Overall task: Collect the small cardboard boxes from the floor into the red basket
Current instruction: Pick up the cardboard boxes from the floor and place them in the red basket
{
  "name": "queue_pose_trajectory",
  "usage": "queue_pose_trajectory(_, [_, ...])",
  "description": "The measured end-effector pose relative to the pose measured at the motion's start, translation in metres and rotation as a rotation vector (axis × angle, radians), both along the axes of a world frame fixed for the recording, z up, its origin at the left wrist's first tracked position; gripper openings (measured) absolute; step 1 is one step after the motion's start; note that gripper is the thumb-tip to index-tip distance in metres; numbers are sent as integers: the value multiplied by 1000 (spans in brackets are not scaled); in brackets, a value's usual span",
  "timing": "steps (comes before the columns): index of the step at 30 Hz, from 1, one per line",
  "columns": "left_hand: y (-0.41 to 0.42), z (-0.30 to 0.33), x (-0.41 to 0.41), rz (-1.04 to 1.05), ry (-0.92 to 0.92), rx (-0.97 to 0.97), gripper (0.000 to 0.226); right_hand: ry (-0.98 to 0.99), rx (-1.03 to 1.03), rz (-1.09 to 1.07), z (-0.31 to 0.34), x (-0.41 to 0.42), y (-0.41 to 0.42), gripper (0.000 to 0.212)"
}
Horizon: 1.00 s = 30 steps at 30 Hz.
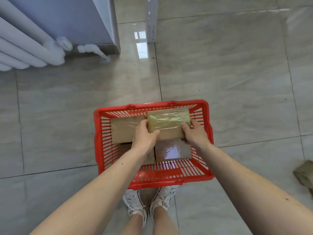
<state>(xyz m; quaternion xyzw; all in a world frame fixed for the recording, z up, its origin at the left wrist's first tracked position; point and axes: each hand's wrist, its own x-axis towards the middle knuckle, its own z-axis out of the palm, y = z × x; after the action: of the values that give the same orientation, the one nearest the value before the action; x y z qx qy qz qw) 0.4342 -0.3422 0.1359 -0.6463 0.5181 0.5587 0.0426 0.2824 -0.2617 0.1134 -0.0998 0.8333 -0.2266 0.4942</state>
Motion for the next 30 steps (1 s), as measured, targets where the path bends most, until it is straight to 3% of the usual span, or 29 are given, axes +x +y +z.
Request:
queue_pose_trajectory(9, [22,-81,3,-157,-123,-106,55,-48,4,-6,-95,6,13,37])
queue_pose_trajectory(16, [15,-93,-9,-253,-188,-119,65,-66,15,25,-115,0,1,64])
queue_pose_trajectory(22, [9,-73,-12,-259,-216,-76,62,-164,70,47,-97,-8,9,70])
queue_pose_trajectory(30, [-6,44,-39,-408,-217,-162,48,-10,53,154,37,-33,8,42])
